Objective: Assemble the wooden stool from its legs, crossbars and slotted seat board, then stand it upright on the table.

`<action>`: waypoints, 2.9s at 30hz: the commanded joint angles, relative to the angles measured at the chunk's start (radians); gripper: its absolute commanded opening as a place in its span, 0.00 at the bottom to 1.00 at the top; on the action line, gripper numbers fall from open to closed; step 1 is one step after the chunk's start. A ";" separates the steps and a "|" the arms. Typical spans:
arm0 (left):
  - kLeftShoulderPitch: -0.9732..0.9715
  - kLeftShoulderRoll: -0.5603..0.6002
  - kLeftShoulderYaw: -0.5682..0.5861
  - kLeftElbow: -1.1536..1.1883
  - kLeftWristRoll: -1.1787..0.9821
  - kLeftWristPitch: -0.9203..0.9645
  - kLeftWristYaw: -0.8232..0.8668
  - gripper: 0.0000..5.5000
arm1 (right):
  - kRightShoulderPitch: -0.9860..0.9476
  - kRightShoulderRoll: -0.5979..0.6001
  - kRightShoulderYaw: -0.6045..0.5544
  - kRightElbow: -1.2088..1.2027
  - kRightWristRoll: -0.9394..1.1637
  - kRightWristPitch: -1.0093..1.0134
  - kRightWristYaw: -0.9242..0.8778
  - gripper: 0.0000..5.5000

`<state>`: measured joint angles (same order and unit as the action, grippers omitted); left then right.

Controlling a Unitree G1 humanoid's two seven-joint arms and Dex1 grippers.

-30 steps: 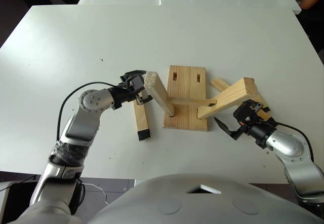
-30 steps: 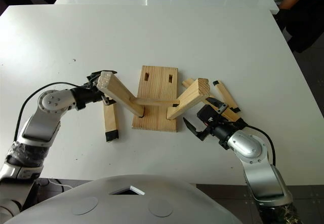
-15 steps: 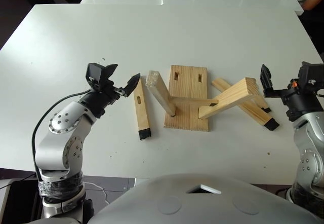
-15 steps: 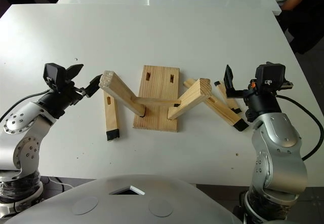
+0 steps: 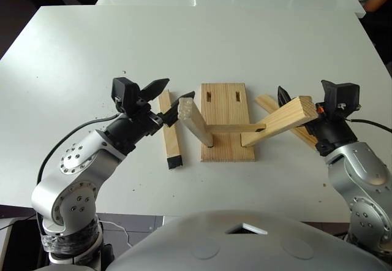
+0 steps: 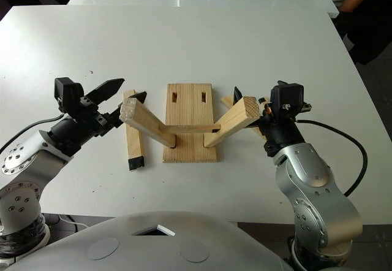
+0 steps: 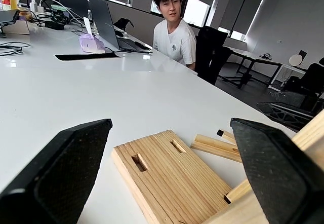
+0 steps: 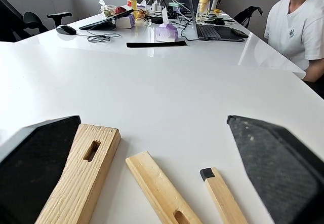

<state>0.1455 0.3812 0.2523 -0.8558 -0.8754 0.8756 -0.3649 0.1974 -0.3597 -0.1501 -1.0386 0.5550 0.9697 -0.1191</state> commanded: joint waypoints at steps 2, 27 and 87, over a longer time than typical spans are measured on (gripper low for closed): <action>-0.013 0.026 -0.071 0.007 0.039 -0.026 0.018 0.79 | -0.093 -0.098 0.044 -0.008 0.138 -0.007 -0.103 0.97; -0.233 0.209 -0.604 0.751 0.869 -0.783 -0.326 0.79 | 0.147 -0.583 0.277 0.100 -0.192 -0.173 0.361 0.97; -0.187 -0.143 -0.376 0.076 0.610 0.055 0.318 0.79 | -0.301 0.217 0.170 0.121 -0.271 0.185 -0.028 0.97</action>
<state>-0.0025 0.2309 -0.0832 -0.7850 -0.2536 0.9639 -0.0032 -0.1115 -0.1457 -0.0065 -0.9313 0.2649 1.1384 -0.1904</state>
